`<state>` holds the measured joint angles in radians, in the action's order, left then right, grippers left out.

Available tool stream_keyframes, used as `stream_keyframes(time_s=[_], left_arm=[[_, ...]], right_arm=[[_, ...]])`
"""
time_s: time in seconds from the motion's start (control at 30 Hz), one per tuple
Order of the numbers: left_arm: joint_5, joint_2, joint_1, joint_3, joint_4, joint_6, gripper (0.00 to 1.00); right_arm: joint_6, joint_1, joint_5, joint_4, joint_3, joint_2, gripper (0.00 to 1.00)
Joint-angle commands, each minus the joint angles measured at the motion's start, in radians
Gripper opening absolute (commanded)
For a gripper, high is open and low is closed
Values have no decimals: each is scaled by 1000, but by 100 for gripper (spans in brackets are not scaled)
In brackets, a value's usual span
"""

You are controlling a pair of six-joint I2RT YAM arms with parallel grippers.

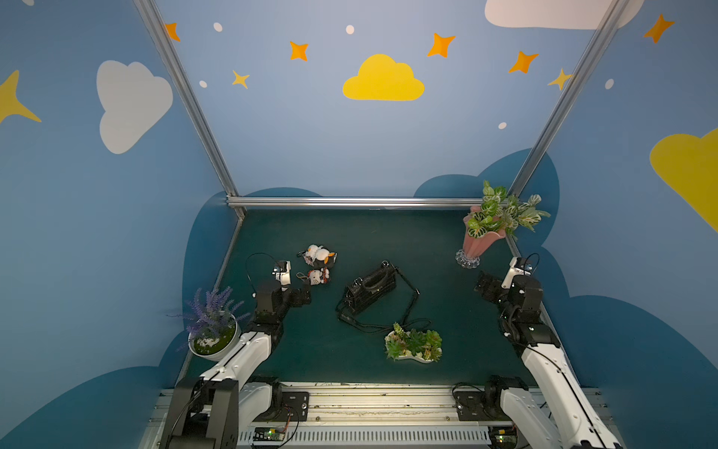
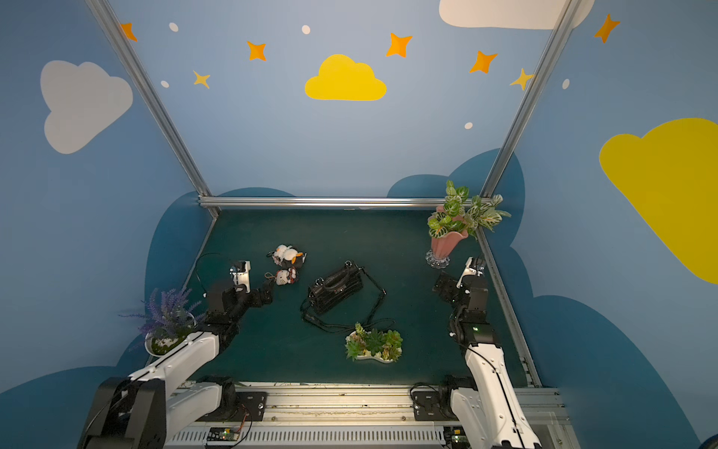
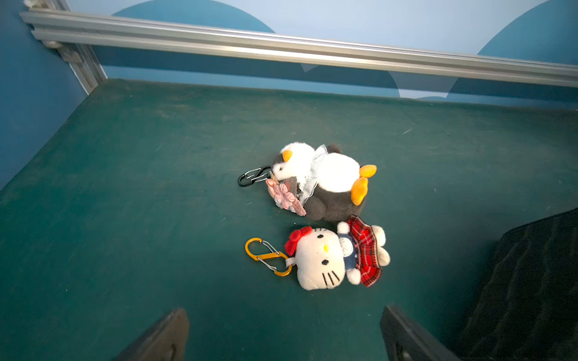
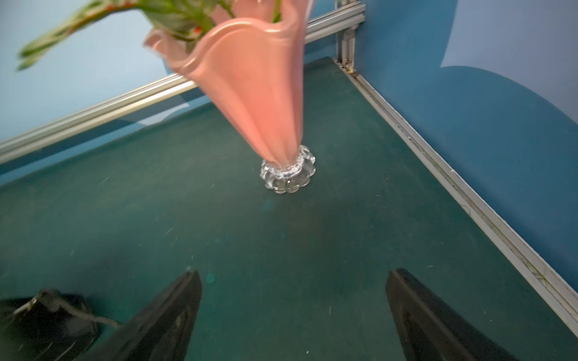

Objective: Remove the decoration from the bag
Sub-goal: Reset both arms

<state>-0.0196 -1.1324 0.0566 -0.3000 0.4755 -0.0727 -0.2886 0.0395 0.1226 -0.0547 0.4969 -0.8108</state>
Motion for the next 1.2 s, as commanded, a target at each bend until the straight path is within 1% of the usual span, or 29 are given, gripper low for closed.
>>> stream_keyframes(time_s=[0.0,0.07,0.17,0.3,0.33,0.37,0.4,0.43,0.47,0.5,0.57,0.67,0.77,0.83,0.9,0.97,1.03,1.17], left_arm=[[2,-91,9,59,285,86,100],[32,-132,11,59,358,124,100],[43,-214,12,22,384,169,100],[109,-439,14,-13,552,203,100],[117,-449,12,-25,577,204,100],[114,-405,7,-53,455,198,100],[112,-405,6,-87,361,195,100],[98,-427,4,-99,363,183,100],[91,-441,0,-77,438,174,100],[74,-442,-1,-77,451,166,100],[76,-434,-1,-83,417,172,100],[77,-430,0,-81,419,172,100],[76,-429,1,-79,423,174,100],[76,-431,2,-79,424,175,100],[76,-431,1,-79,423,175,100],[76,-430,1,-79,424,175,100],[75,-431,3,-79,423,175,100],[74,-431,3,-79,422,175,100]], right_arm=[[-27,64,-84,138,-48,-44,98],[-18,83,-76,205,-78,-80,98],[-5,93,-71,265,-95,-150,98],[58,95,-97,317,-96,-220,98],[76,92,-106,332,-97,-231,98],[85,92,-110,359,-104,-241,98],[98,89,-115,401,-118,-251,98],[116,86,-118,443,-133,-264,98],[126,81,-112,481,-147,-279,98],[135,73,-98,512,-160,-294,98],[162,48,-70,556,-163,-334,98],[179,5,-55,553,-122,-403,98],[247,-46,-35,554,-80,-457,98],[292,-71,-25,693,-111,-528,98],[326,-83,-67,762,-112,-604,98],[359,-106,-49,733,-77,-643,98],[358,-93,-64,686,-54,-650,98],[341,-67,-98,668,-38,-658,98]])
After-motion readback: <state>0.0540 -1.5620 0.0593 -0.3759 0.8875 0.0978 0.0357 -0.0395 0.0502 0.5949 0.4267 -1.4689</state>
